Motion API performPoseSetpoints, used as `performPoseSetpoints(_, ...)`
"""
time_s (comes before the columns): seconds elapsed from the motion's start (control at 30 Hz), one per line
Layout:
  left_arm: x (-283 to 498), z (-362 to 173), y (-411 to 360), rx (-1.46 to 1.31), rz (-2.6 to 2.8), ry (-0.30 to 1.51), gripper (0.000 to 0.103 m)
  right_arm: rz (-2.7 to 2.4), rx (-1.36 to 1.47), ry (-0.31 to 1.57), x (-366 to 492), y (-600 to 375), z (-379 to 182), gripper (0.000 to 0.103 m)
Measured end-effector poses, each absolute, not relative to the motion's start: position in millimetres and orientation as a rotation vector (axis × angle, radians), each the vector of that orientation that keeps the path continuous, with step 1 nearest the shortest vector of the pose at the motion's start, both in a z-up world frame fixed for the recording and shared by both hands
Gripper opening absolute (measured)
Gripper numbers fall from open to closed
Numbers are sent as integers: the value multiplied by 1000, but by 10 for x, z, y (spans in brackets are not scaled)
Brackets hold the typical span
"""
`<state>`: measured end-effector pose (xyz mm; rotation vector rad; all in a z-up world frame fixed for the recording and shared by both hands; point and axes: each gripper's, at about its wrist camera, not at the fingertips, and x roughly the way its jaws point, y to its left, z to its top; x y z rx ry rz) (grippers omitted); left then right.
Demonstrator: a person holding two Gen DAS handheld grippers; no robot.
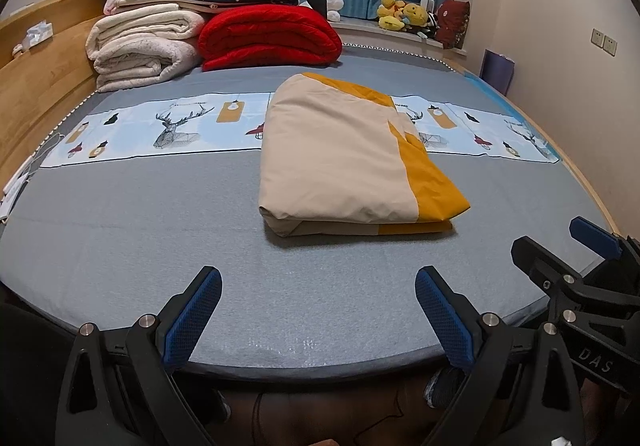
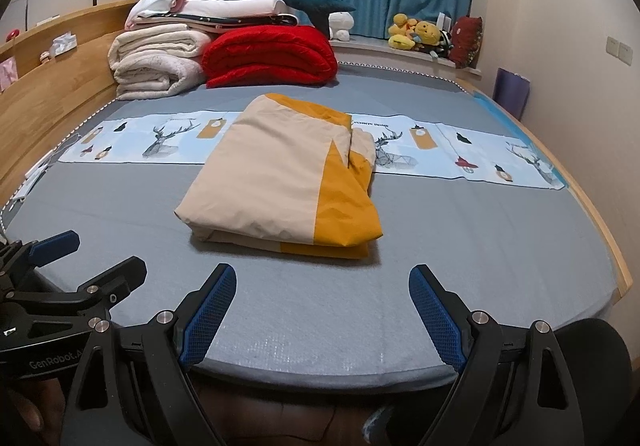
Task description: Fold large clothes
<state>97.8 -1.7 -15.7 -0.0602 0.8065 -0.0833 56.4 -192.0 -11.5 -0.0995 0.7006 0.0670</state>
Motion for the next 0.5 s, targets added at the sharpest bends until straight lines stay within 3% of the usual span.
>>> performPoseSetpoints(0.5, 977, -160, -30, -62, -83, 807, 96, 68, -99, 699, 564, -1907, -114, 89)
